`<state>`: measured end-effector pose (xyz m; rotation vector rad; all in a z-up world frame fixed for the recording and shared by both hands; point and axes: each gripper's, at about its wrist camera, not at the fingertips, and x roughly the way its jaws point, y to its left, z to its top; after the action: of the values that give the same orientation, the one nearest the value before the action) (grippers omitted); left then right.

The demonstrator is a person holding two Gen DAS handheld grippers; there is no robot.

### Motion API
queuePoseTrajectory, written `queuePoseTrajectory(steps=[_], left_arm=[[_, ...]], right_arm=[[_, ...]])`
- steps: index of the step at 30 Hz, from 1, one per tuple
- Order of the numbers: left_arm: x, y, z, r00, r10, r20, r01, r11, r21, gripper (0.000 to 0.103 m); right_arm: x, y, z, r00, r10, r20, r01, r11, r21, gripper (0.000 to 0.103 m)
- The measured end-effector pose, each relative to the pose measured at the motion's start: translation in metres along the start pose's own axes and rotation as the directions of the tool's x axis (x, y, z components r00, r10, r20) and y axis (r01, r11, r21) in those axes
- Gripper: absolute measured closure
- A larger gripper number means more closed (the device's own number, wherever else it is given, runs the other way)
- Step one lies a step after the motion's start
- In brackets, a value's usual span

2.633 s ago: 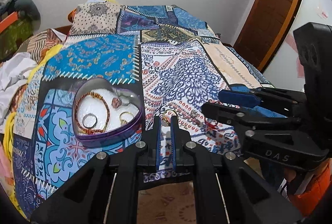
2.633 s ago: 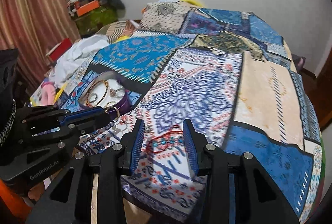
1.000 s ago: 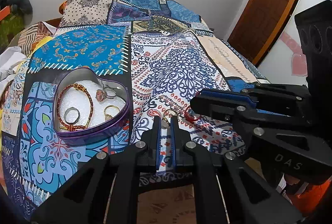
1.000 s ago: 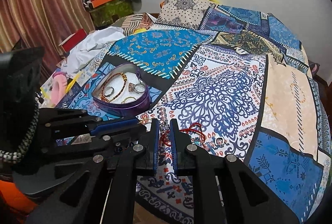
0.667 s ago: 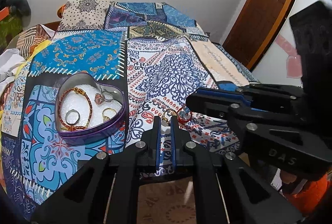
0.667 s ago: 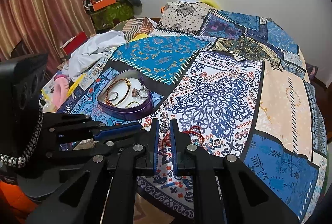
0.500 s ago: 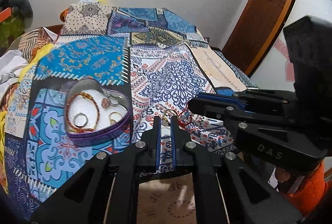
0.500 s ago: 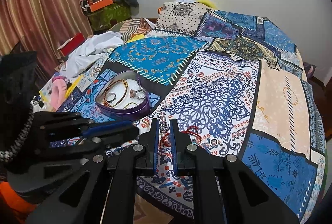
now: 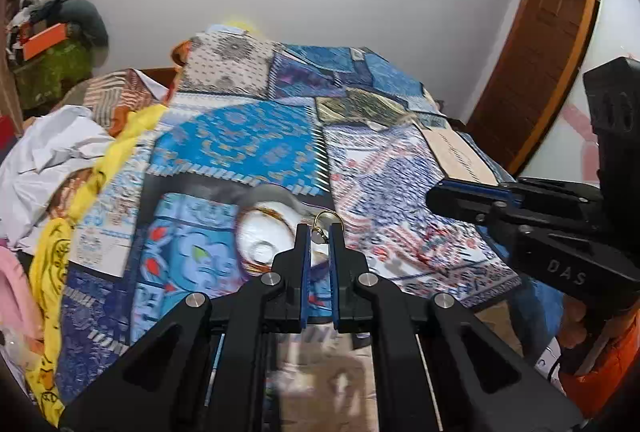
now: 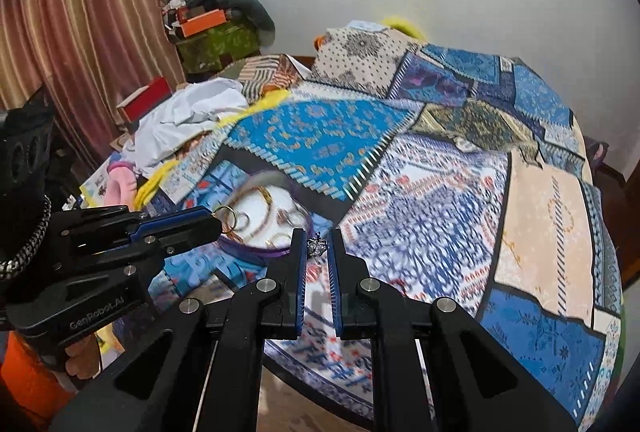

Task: Organize jewelry
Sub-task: 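Carry both pieces over the heart tin and open both tools above it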

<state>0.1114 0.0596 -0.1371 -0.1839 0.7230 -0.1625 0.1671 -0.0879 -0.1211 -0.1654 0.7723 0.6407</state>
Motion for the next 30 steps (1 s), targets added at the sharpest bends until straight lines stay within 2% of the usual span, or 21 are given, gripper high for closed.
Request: queuePoseTrajectory(steps=[6,13,21,30], left_arm=[[-0.005,0.020,0.005,0.999,0.042,0.016,-0.042,0.999,-0.013,0.096],[0.009,0.034,0.002,0.998,0.057,-0.013,-0.057,0.998,-0.022,0.096],[0.036,0.042,-0.004,0.997,0.043,-0.064,-0.044,0.999,-0.028,0.096],[0.061,0.045,-0.003,0.995,0.042,-0.087,-0.044,0.999,-0.021,0.096]], right_arm=[[0.006,0.016,0.015,0.999,0.020,0.030,-0.019,1.000,-0.025,0.094],[0.021,0.031,0.029,0.999,0.039,0.034,-0.038,0.998,-0.045,0.094],[0.049,0.035,0.028,0.999,0.034,-0.022,-0.035,0.998,-0.046,0.094],[0.080,0.031,0.015,0.992,0.052,-0.114,-0.056,0.998,-0.028,0.094]])
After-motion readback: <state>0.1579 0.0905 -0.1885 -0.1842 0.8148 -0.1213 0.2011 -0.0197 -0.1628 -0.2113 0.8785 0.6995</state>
